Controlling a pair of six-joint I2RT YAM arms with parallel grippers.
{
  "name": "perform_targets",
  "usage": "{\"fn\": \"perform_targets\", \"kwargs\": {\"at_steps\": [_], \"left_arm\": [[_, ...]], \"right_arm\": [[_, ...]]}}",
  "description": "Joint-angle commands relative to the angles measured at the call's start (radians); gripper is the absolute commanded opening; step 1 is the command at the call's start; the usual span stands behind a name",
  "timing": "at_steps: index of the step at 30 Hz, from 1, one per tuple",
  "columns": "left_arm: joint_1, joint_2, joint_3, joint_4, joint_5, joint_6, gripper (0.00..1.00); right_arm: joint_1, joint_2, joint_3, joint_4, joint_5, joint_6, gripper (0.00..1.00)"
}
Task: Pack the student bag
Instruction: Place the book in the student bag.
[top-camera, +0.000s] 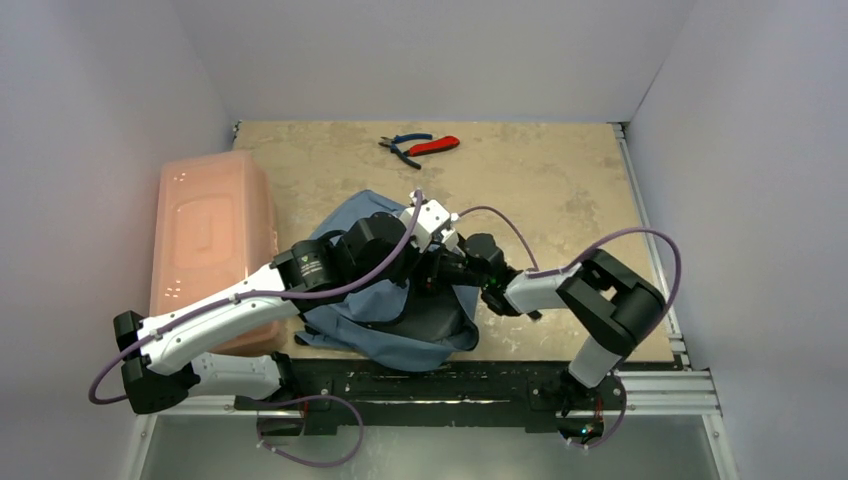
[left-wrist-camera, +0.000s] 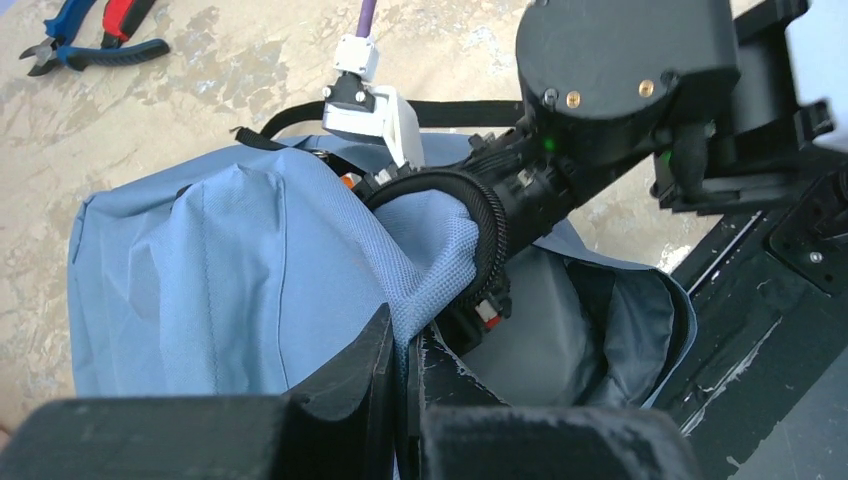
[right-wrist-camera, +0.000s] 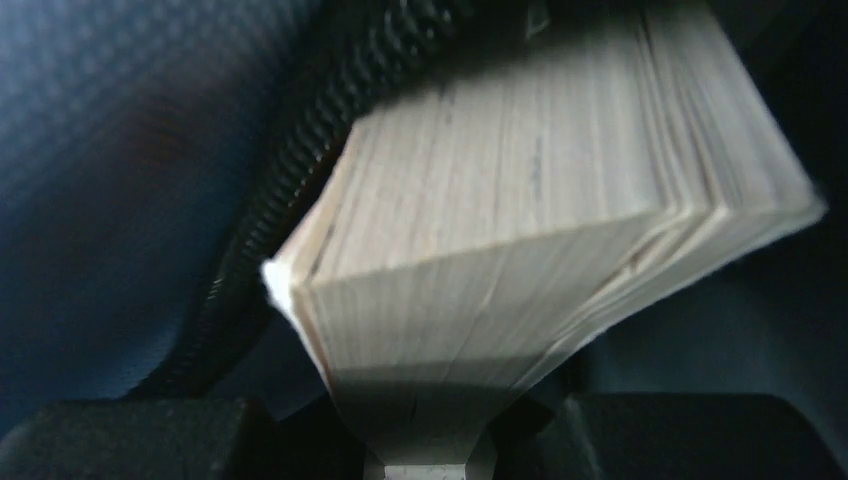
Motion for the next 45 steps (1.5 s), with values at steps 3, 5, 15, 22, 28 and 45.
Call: {"fn": "perform_targets", "kwargs": {"at_steps": [3,5,15,22,28,45], "left_arm": [[0.035,-0.069,0.004,0.089,-0.006,0.011,0.0],[0.038,-0.099,-0.013,0.088,-0.014,0.027,0.0],[0.049,-0.185,-0.029,0.113,0.106,0.096,0.0],[0.049,-0.159,-0.031,0.118,0.119,0.038,0.0],[0.049,-0.155,-0.066,0.137,0.06,0.015,0.0],[0.049,-0.08,-0.086,0.191,0.086,-0.035,0.0]], "right_arm": [[0.052,0.079,0.093,0.438,0.199,-0.102,0.0],[0.06,0.075,0.114,0.377,0.233,-0.136,0.0],[0.087,0.278,0.273,0.455,0.314,-0.147,0.03],[0.092,0.332,0.358,0.249,0.449,-0.191,0.4],[0.073,0.133,0.273,-0.145,0.422,-0.359,0.74],[0.055,-0.119,0.045,-0.271,0.289,-0.506,0.84]]}}
